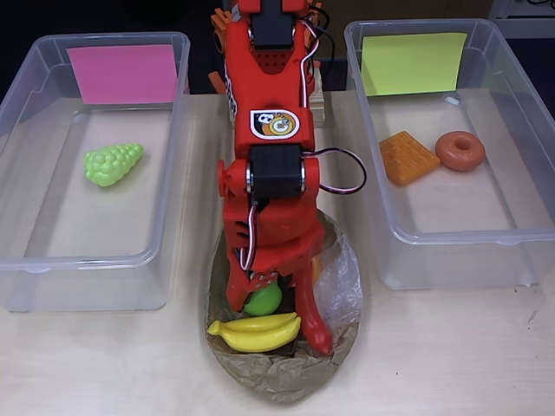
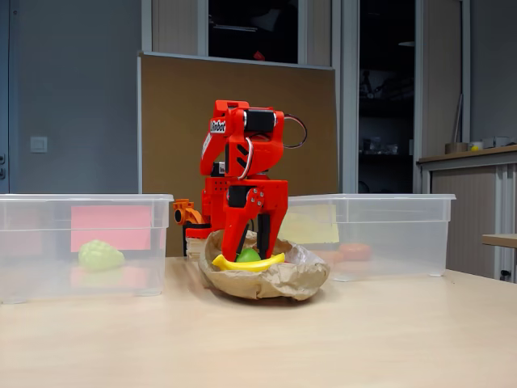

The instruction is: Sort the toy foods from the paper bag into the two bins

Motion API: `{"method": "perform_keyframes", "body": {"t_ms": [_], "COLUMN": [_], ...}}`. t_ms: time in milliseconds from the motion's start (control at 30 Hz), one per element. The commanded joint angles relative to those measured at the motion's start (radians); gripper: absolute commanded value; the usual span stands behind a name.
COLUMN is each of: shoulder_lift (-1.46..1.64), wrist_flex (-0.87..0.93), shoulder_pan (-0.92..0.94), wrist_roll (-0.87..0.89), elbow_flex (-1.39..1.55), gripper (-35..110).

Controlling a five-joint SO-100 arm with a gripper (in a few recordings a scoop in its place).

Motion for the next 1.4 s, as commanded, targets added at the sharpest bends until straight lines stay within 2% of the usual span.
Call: {"method": "perform_keyframes", "body": {"t_ms": [0, 367, 600, 733, 967, 1367], "shoulder_lift": [0.025, 0.098, 0.264, 0.437, 0.828, 1.166], "wrist_flex": [0.028, 0.222, 0.308, 0.305, 0.227, 0.084], "shoulder_pan": [-0.026, -0.06, -0.097, -0.104, -0.026, 0.364], "wrist_roll": [-0.002, -0.015, -0.015, -0.021, -0.101, -0.311], "elbow_flex": [-0.023, -0.193, -0.215, -0.091, 0.327, 0.735], "gripper": [17, 17, 17, 17, 17, 14]}}
